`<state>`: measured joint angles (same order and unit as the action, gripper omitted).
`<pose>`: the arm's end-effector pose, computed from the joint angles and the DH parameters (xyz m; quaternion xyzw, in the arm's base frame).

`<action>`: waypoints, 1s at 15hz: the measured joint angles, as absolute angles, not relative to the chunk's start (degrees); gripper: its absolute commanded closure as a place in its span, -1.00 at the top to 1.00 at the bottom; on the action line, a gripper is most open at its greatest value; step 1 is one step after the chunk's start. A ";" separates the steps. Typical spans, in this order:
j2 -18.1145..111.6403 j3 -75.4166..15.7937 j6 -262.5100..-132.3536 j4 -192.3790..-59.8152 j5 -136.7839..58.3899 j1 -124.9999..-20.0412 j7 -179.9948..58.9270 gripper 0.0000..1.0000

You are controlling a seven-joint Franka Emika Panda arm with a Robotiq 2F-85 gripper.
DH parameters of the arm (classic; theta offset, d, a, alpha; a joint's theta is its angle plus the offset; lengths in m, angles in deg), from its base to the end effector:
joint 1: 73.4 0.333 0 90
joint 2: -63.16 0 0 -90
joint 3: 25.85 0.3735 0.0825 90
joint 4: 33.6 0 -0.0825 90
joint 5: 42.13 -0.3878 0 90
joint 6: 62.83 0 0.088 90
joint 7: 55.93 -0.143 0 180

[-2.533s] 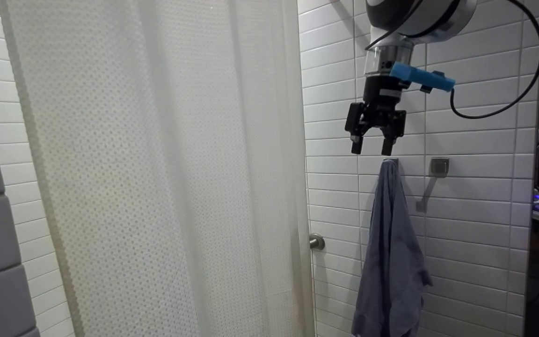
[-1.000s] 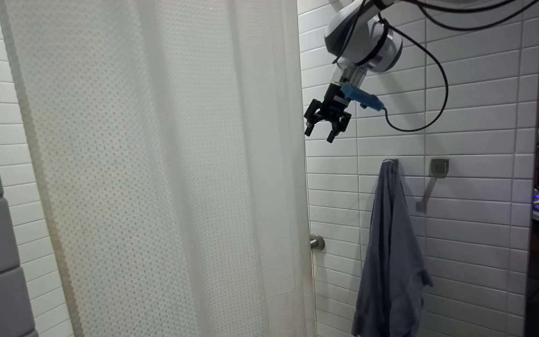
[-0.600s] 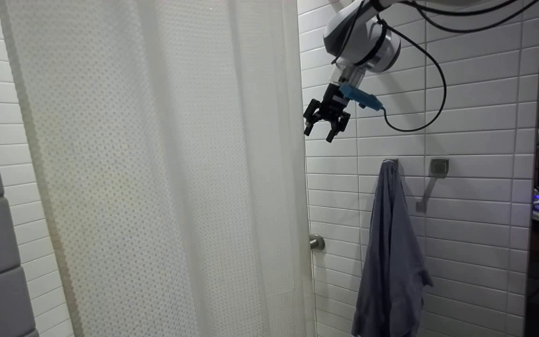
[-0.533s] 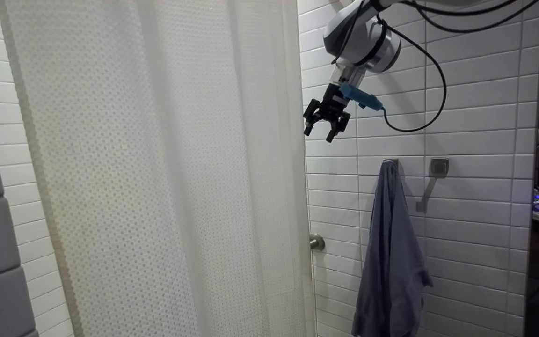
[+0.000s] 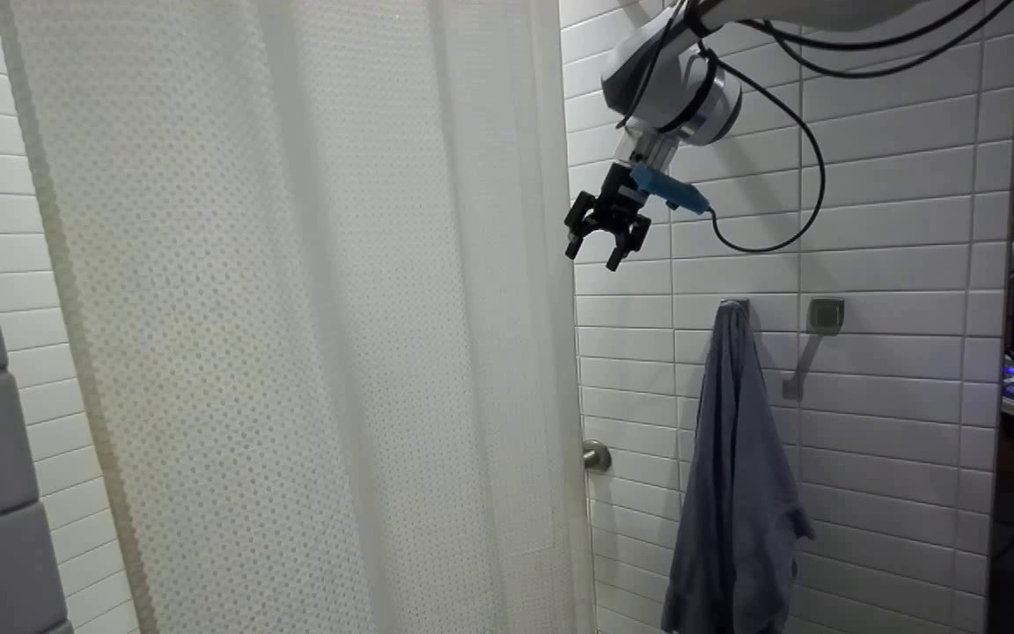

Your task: Open the shower curtain

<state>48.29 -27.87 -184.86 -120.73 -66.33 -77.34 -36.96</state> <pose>0.7047 -0.0398 0.5749 -0.9663 -0.0325 -0.2074 0.1488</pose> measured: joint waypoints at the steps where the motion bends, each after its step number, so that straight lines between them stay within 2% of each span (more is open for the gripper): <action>1: 47.23 -27.54 -184.63 -119.42 -66.33 -77.60 -36.89 1.00; 15: 29.04 -23.07 -172.97 -92.79 -66.32 -82.26 -36.57 1.00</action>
<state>29.04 -23.07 -172.97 -92.79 -66.32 -82.26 -36.57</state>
